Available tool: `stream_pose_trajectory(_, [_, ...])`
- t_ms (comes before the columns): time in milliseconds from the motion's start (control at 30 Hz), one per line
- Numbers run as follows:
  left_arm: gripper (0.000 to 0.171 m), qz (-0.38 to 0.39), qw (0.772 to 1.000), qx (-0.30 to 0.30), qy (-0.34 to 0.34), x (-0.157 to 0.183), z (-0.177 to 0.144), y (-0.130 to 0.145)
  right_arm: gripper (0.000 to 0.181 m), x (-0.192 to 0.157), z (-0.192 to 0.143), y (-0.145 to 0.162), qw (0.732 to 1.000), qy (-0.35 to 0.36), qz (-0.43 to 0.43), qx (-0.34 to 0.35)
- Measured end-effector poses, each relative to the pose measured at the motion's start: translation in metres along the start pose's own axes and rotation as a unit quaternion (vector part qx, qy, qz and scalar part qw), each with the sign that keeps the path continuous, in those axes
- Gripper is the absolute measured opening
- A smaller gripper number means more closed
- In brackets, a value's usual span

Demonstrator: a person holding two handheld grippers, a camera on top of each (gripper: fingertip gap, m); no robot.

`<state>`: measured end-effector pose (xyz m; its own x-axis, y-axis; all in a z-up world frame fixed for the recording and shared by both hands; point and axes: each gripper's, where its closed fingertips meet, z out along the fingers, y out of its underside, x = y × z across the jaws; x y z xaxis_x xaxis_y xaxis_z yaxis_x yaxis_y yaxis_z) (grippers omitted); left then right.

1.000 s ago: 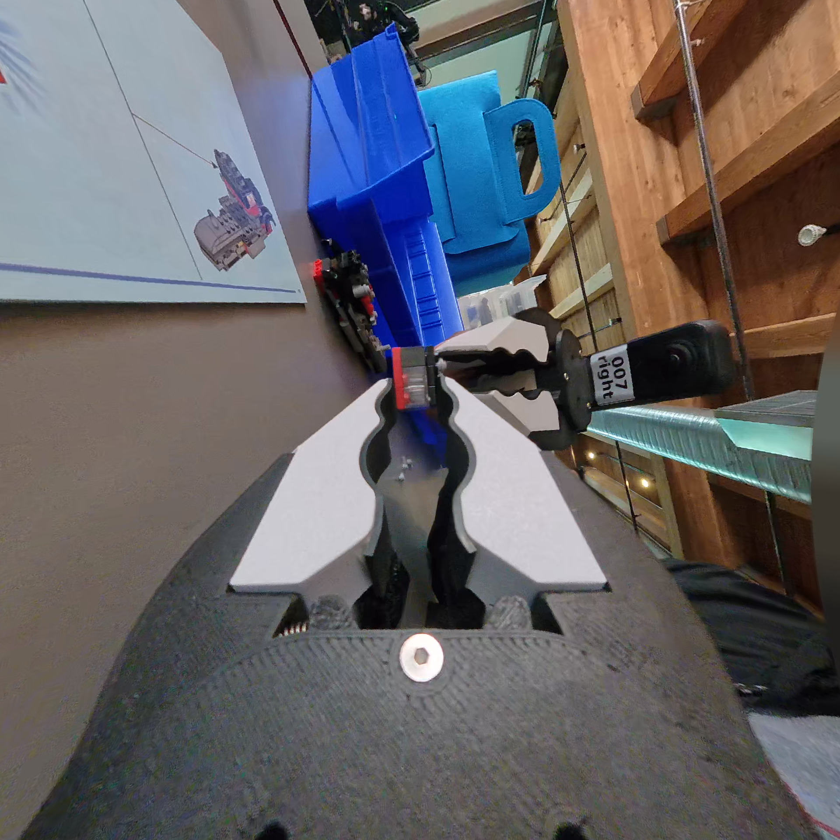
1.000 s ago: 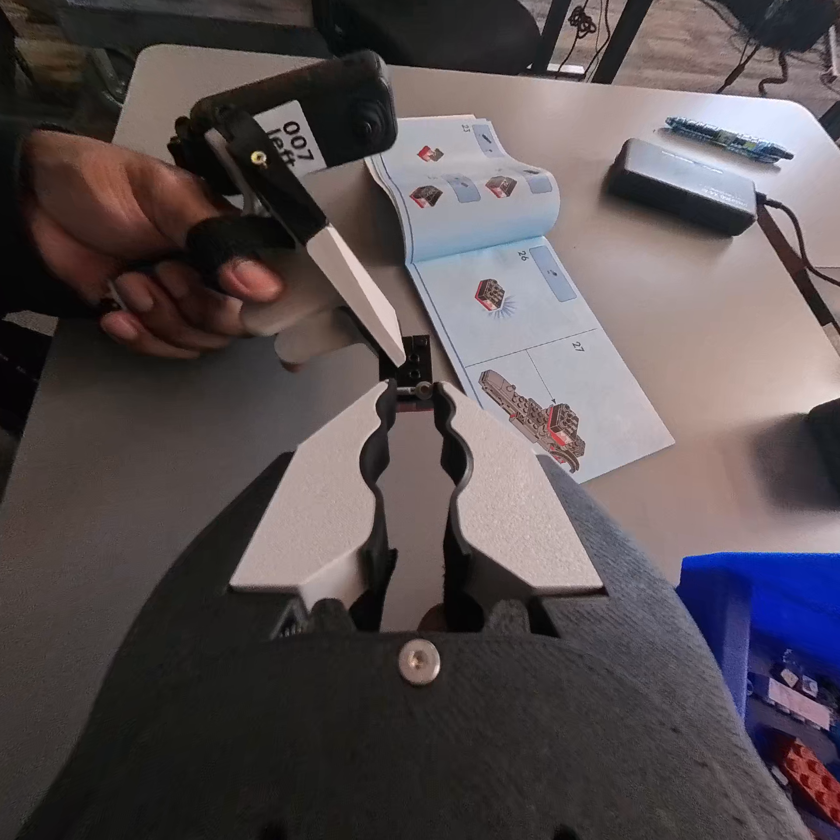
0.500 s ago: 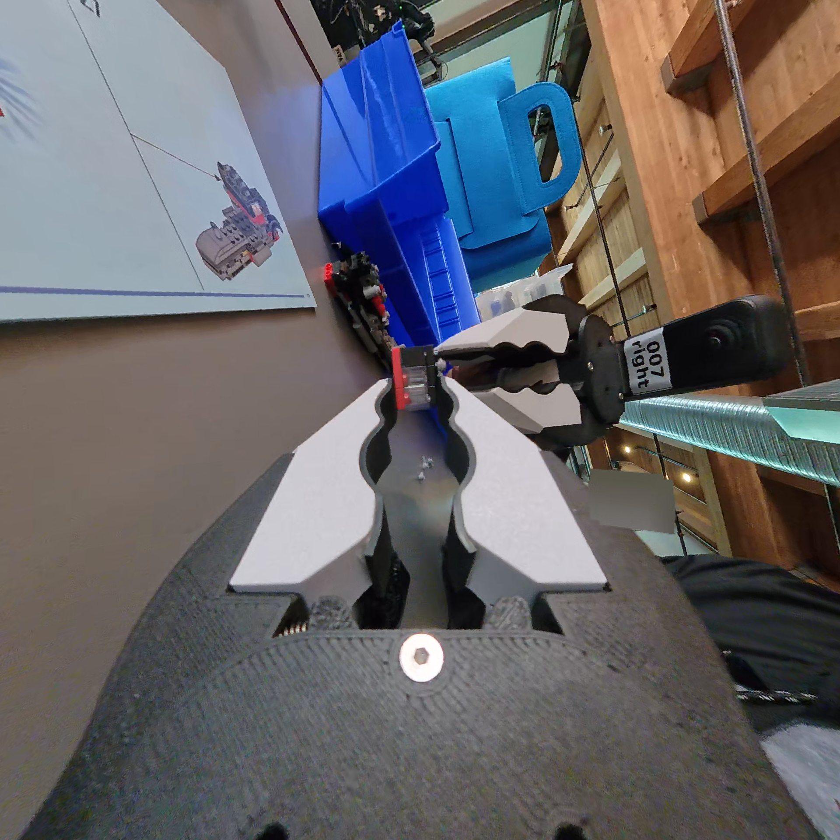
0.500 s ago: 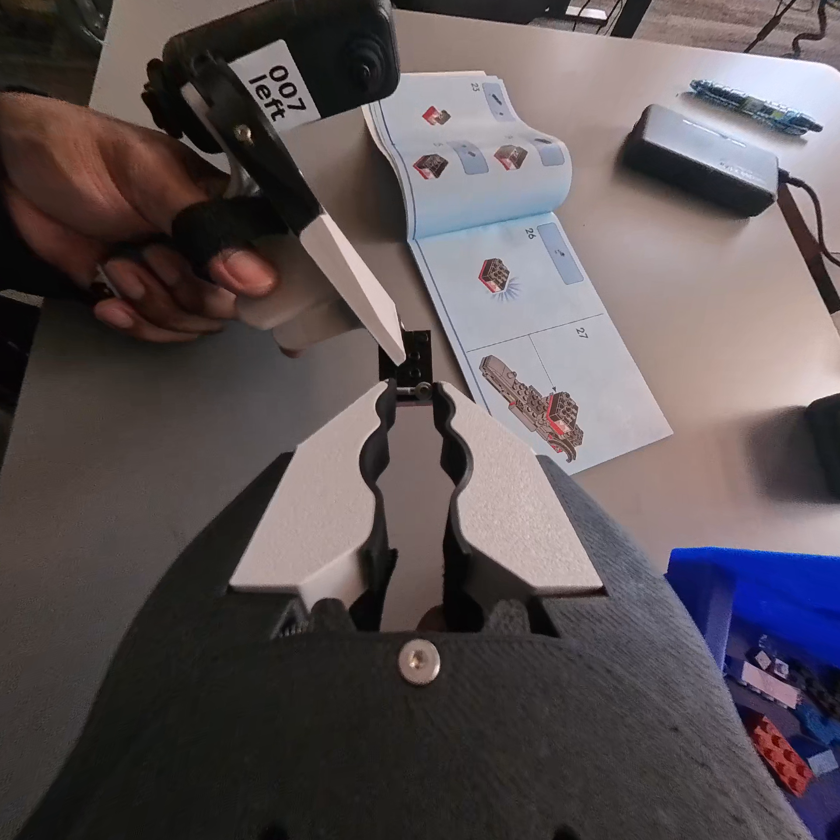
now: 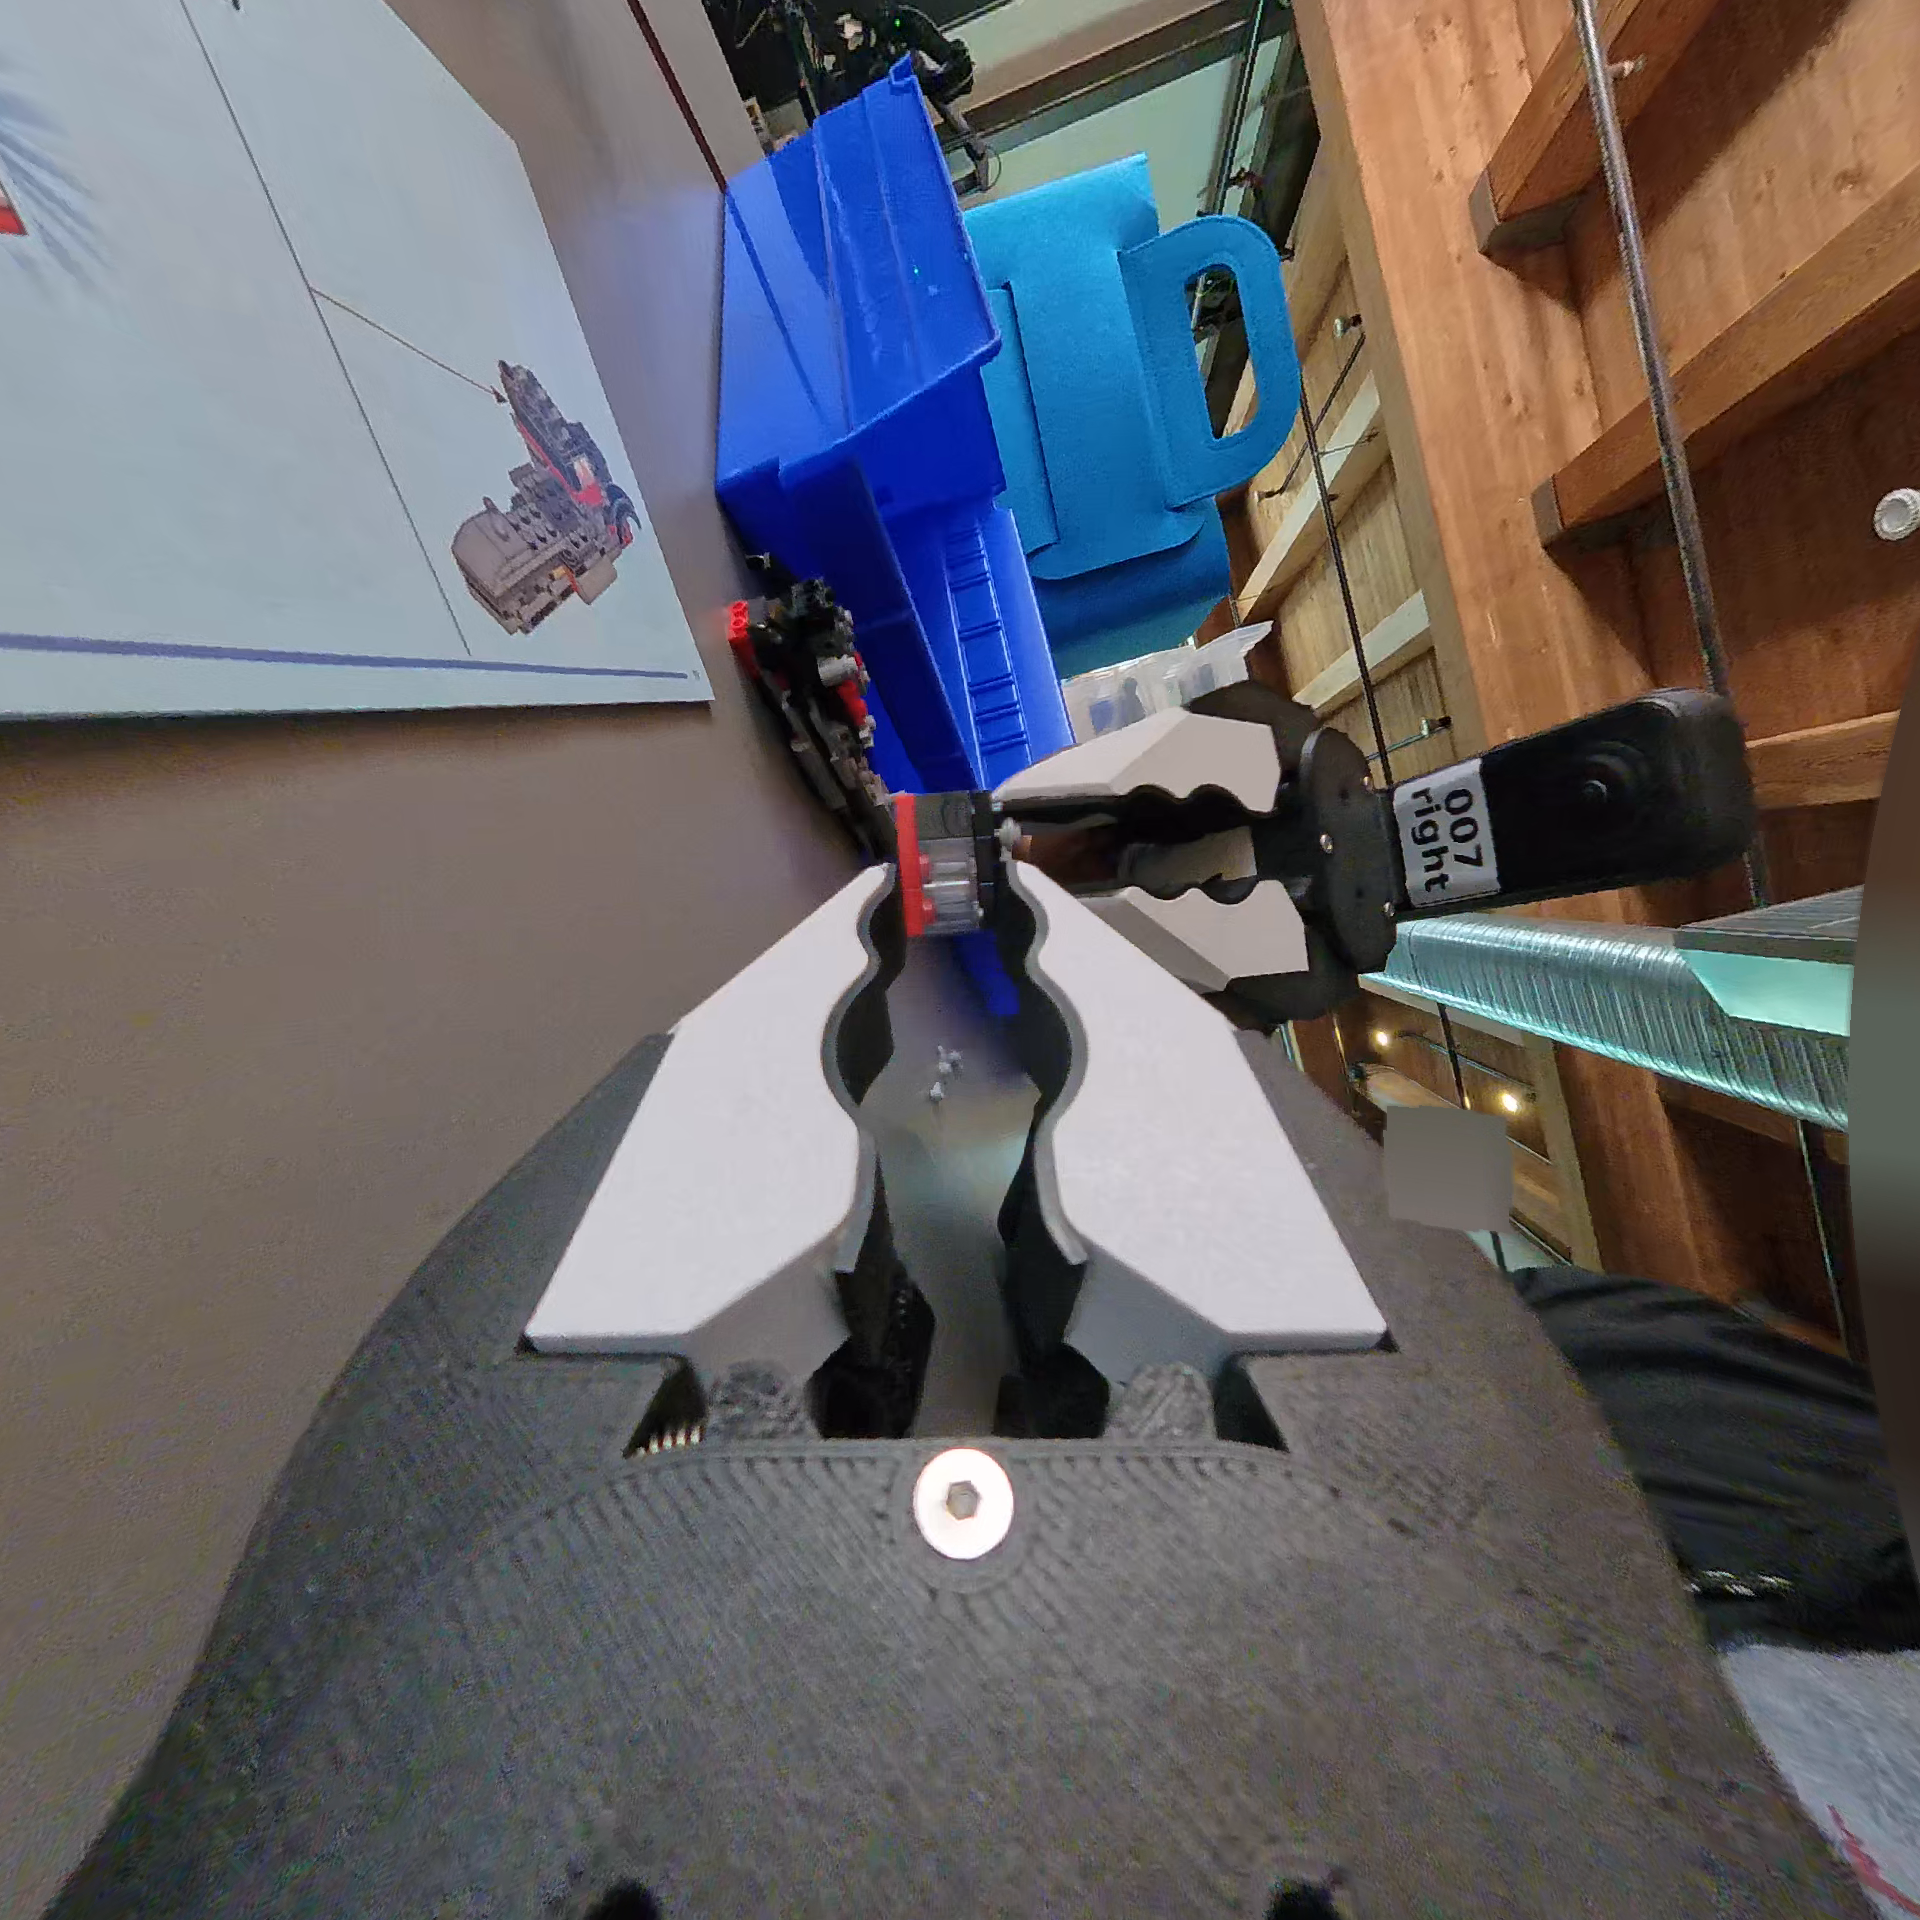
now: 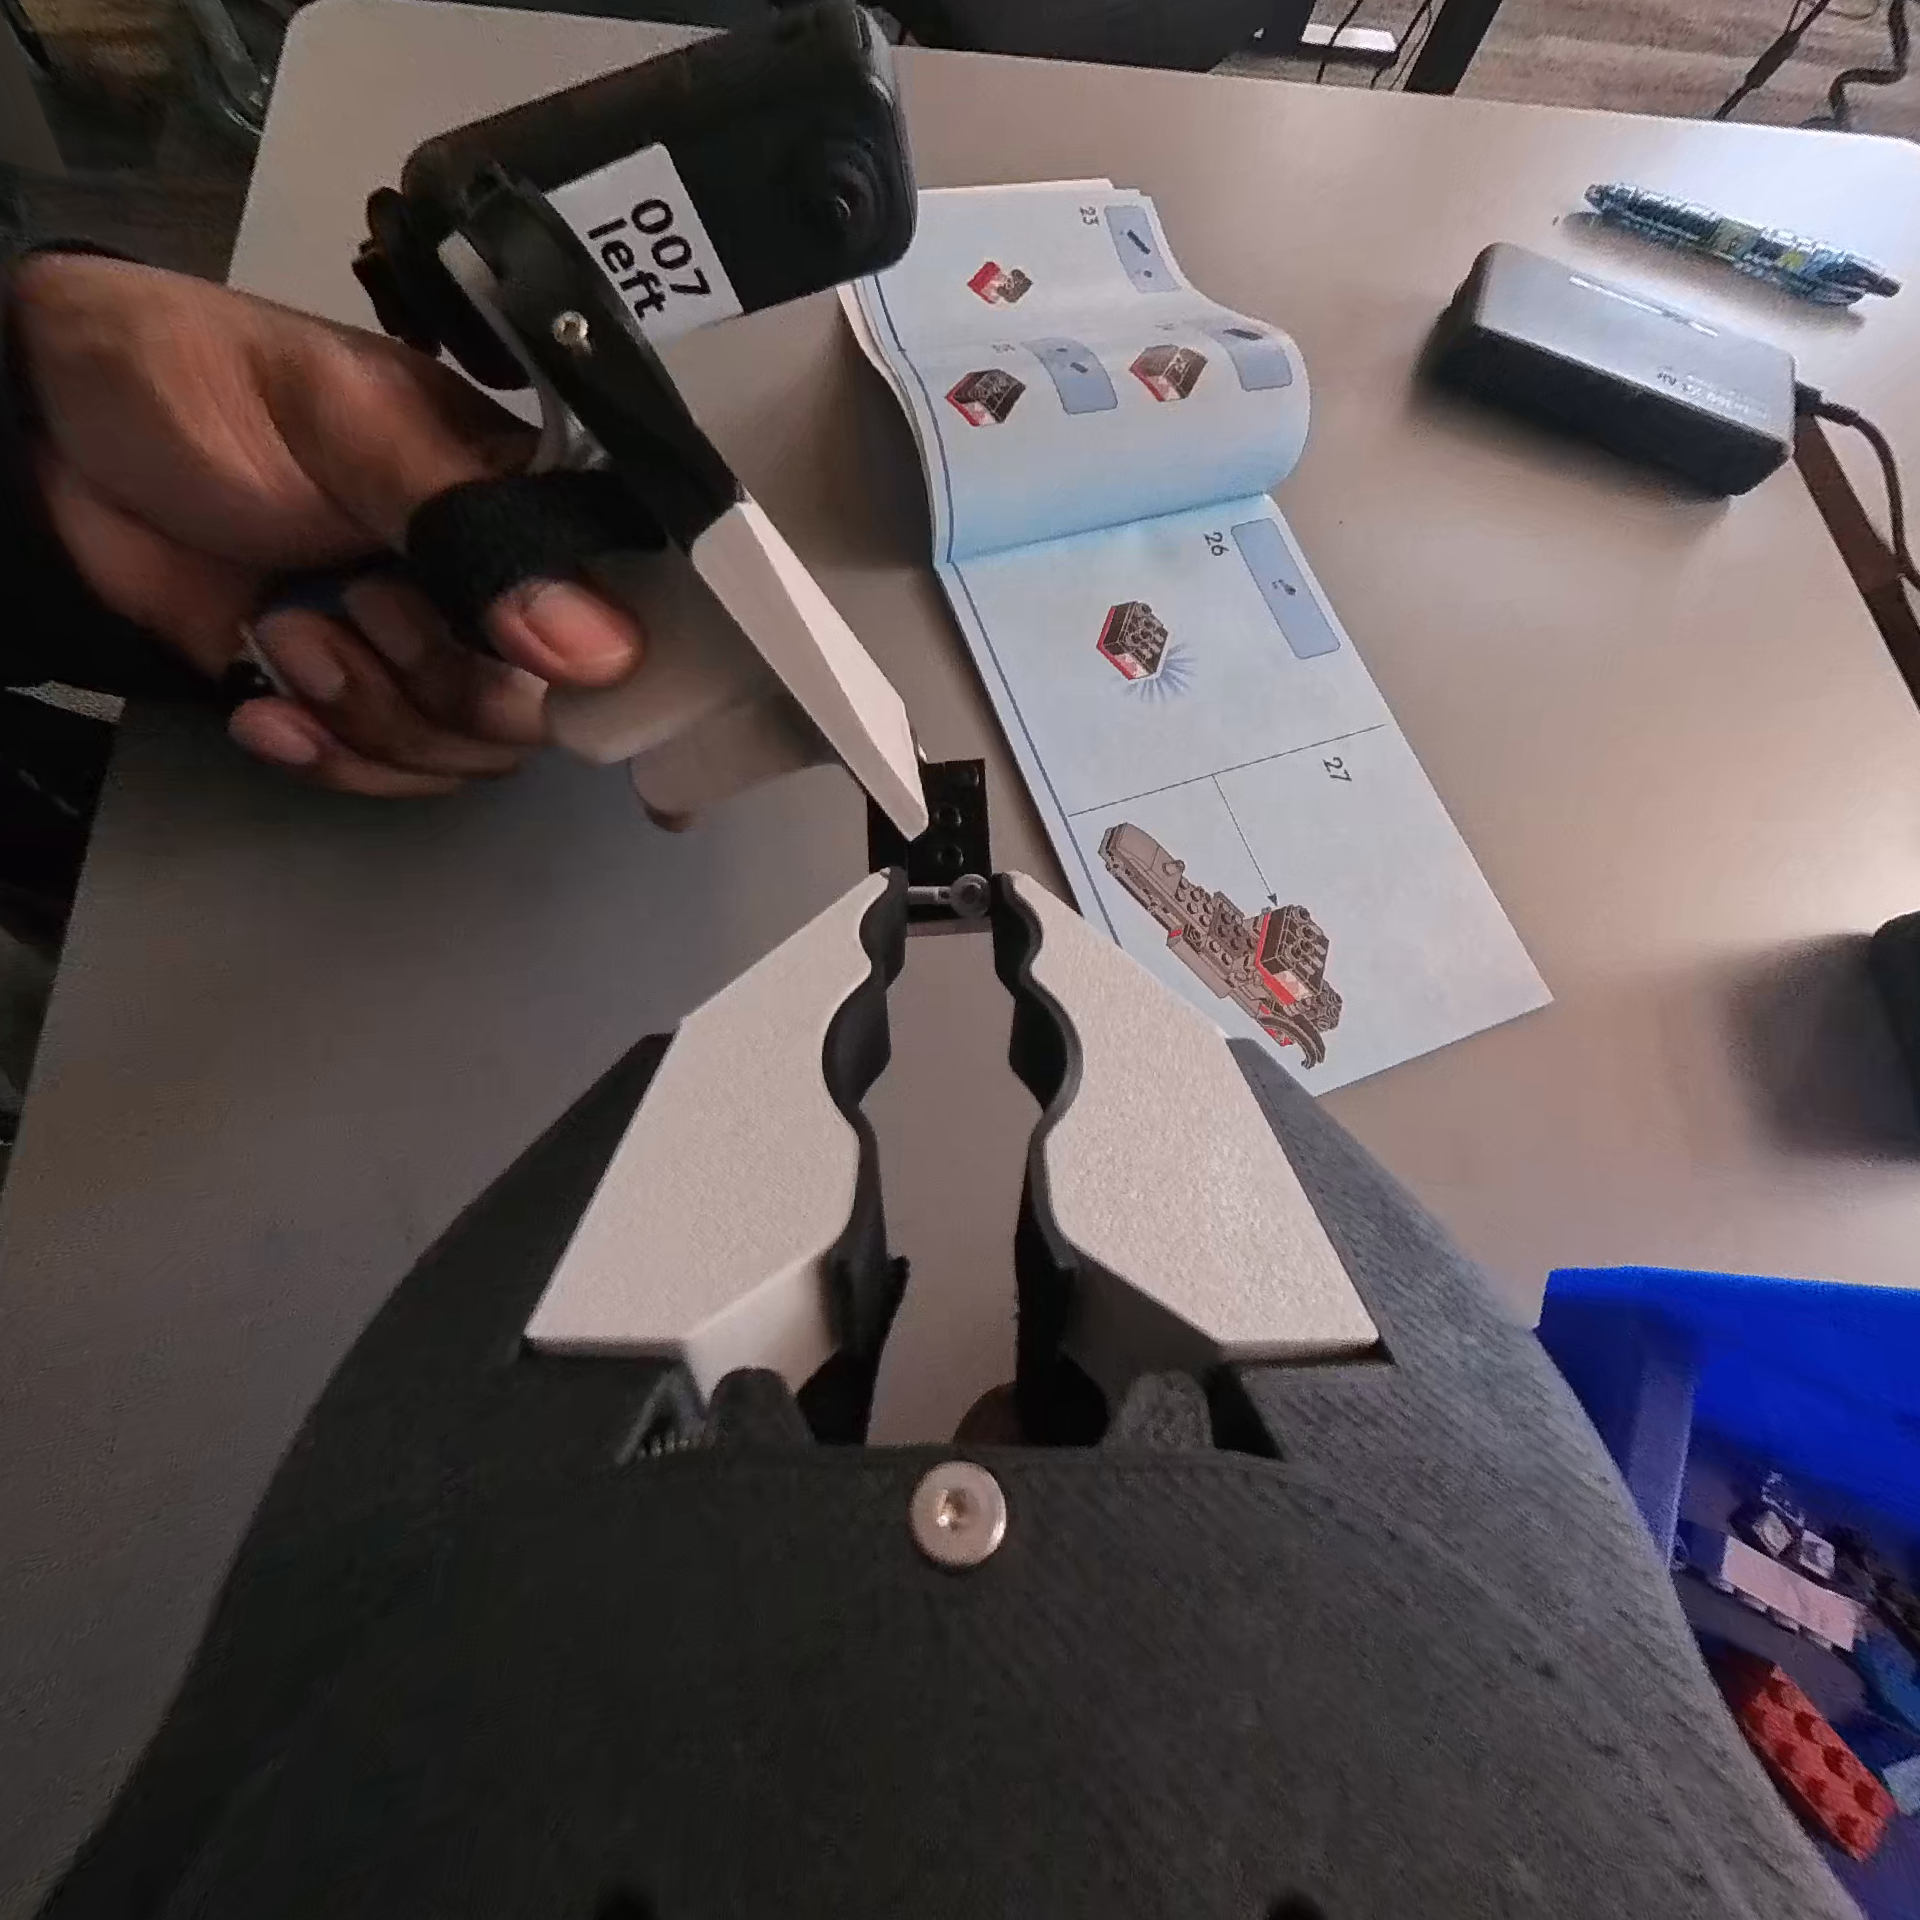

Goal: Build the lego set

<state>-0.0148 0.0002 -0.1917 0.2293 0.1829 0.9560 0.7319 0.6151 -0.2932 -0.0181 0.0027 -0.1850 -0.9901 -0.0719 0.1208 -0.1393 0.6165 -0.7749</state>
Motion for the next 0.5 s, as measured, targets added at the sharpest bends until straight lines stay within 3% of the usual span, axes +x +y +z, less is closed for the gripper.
stream_pose_trajectory(500, [0.017,-0.015,1.000,0.002,0.010,0.0005,-0.0006,-0.0016,0.018,-0.0003,-0.0003,-0.0031,1.000,-0.004,0.008,0.013])
